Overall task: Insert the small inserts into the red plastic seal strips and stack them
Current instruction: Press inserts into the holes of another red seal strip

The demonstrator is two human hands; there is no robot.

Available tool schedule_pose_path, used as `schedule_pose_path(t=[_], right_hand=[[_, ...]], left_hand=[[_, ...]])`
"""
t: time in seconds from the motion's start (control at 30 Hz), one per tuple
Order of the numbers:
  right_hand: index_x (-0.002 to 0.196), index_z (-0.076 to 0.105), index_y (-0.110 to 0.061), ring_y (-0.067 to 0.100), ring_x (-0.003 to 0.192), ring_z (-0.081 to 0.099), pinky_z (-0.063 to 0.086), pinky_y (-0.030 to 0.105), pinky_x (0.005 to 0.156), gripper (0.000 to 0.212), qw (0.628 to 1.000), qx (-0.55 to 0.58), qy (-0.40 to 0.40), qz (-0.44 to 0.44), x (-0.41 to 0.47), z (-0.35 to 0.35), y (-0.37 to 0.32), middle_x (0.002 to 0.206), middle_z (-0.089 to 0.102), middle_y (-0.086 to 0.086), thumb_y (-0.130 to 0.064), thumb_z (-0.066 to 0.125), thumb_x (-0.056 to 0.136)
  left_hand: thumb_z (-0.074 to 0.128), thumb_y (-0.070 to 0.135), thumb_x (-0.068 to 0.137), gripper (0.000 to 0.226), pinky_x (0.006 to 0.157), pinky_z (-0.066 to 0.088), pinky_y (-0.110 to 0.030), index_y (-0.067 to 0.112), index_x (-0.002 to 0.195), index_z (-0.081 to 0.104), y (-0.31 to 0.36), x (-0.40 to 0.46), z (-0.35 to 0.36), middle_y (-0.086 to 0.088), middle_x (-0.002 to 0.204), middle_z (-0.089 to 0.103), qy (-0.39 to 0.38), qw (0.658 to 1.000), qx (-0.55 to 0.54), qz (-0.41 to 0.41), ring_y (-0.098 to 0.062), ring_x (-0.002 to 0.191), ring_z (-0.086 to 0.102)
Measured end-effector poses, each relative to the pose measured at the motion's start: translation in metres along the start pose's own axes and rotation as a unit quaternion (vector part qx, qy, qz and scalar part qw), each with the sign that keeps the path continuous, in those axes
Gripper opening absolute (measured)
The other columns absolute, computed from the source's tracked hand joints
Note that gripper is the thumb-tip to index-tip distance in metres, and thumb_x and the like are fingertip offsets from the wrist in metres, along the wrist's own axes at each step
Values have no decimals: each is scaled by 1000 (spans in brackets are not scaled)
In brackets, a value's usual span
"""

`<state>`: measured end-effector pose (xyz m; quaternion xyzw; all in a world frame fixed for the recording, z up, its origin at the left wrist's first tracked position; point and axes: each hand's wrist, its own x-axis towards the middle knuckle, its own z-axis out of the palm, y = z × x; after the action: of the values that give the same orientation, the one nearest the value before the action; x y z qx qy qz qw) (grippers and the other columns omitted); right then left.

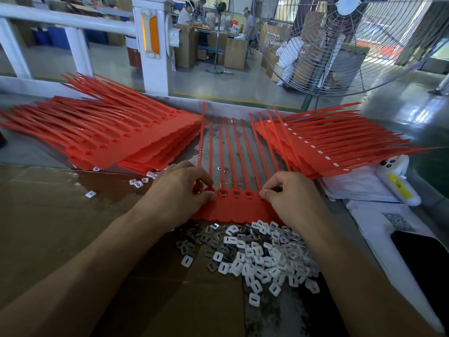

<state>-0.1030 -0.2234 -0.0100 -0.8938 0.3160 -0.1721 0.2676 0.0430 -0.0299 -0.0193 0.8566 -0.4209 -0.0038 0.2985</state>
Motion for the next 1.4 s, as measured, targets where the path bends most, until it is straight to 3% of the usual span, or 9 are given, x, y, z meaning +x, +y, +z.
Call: schedule_pose_path(t=[0.3, 0.4, 0.6, 0.73, 1.0, 1.4], right_hand=[[82, 73, -30, 2, 71, 63, 48, 17, 63, 10, 1000, -11, 12, 1, 0, 3, -1, 78, 68, -14, -28, 74, 92], [83, 74, -27, 2, 69, 63, 42, 10, 56, 10, 999, -27, 14, -15, -1, 2, -1, 77, 69, -13, -25, 72, 93], [96, 81, -23, 6, 79, 69, 47, 10, 66, 18, 995, -60, -13, -76, -5, -7, -2, 93, 75, -10, -11, 66, 96], [99, 81, -22, 10, 81, 70, 52, 17, 71, 19, 995, -61, -15, -81, -6, -8, -2, 96, 76, -7, -11, 66, 96], [101, 80, -25, 3, 84, 67, 46, 7, 69, 19, 996, -39, -16, -73, -4, -7, 1, 99, 76, -10, -13, 65, 98], [99, 78, -30, 2, 87, 66, 56, 29, 82, 21, 995, -48, 1, -84, -6, -8, -1, 101, 74, -16, -17, 63, 98]], left_hand=[[74, 46, 88, 28, 98, 47, -39, 35, 113, 70, -1, 0, 0, 15, 108, 54, -3, 1000, -2, -1, -10, 105, 52], [74, 46, 87, 28, 98, 47, -39, 34, 113, 71, 0, 0, 1, 15, 106, 53, 0, 1000, -3, -1, -11, 104, 52], [74, 45, 88, 27, 98, 47, -40, 33, 112, 71, 0, 1, 0, 13, 108, 55, 1, 1000, -6, -3, -12, 105, 54], [74, 45, 88, 27, 98, 47, -39, 34, 112, 71, 0, 0, 0, 13, 109, 56, 0, 1000, -4, -4, -11, 105, 53], [74, 45, 87, 27, 97, 47, -37, 34, 112, 71, 0, 1, 0, 14, 107, 55, 2, 1000, -1, -1, -11, 103, 53], [74, 45, 88, 28, 95, 47, -35, 33, 113, 71, 0, 0, 0, 13, 107, 55, 2, 1000, 4, 2, -11, 102, 53]])
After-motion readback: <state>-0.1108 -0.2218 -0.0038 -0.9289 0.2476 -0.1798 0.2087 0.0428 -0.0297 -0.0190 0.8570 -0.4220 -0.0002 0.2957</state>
